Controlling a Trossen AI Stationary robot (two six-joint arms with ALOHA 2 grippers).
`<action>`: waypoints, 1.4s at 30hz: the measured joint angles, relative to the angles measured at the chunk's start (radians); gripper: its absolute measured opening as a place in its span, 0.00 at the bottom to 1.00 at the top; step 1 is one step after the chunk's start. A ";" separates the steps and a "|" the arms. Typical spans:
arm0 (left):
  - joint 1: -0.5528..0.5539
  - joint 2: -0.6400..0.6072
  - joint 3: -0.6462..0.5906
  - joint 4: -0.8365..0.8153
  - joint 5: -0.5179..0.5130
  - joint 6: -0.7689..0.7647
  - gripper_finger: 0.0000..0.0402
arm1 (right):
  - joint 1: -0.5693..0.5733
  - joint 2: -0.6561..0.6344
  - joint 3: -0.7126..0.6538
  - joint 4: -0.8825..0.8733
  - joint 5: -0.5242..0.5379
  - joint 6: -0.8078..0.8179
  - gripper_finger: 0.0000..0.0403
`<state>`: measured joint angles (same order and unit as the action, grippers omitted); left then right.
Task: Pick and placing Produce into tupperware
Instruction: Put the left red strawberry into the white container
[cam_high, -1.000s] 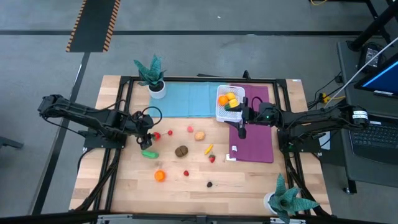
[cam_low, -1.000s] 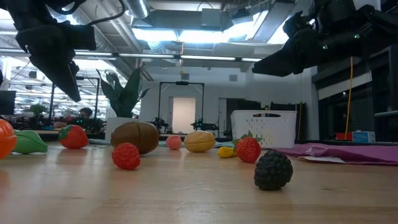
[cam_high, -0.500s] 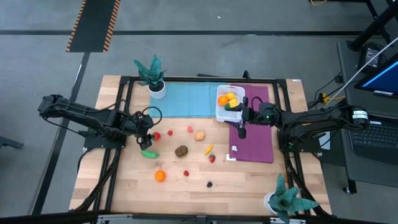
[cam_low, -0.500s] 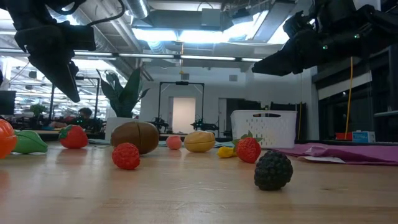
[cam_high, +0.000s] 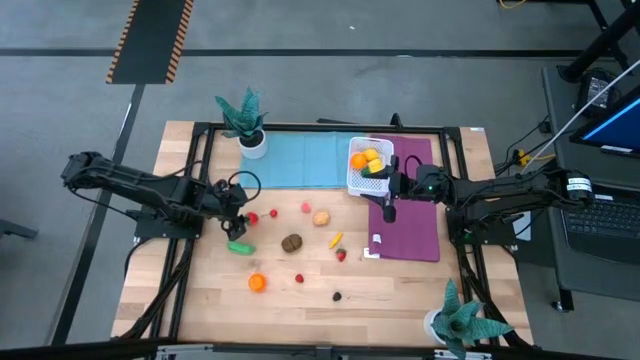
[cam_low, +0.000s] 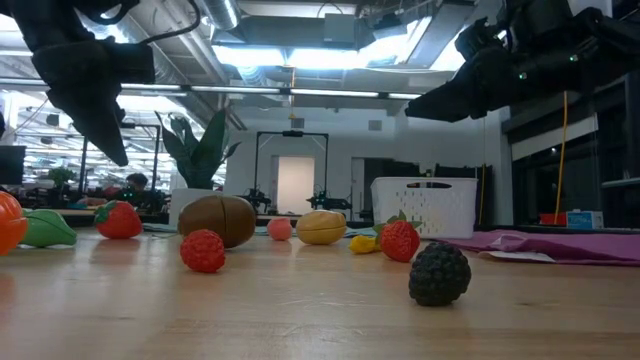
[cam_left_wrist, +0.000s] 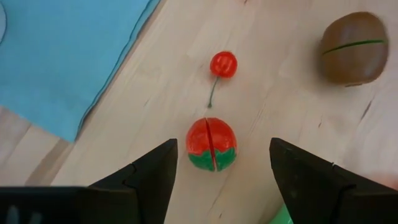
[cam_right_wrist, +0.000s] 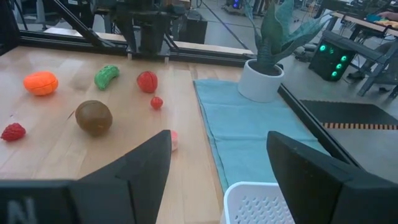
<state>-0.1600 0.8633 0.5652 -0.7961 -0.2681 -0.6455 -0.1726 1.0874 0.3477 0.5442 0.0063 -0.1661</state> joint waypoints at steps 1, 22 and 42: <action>0.000 0.005 0.000 -0.003 0.000 -0.008 0.61 | 0.000 0.000 0.000 0.003 0.000 0.000 0.66; 0.001 0.302 0.000 0.080 0.076 -0.034 0.60 | 0.000 0.000 0.000 0.035 0.000 0.004 0.66; 0.001 0.362 0.000 0.140 0.006 0.106 0.59 | 0.000 0.000 0.000 0.035 0.000 0.004 0.66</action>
<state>-0.1593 1.2251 0.5648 -0.6559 -0.2619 -0.5392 -0.1726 1.0874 0.3481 0.5793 0.0063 -0.1619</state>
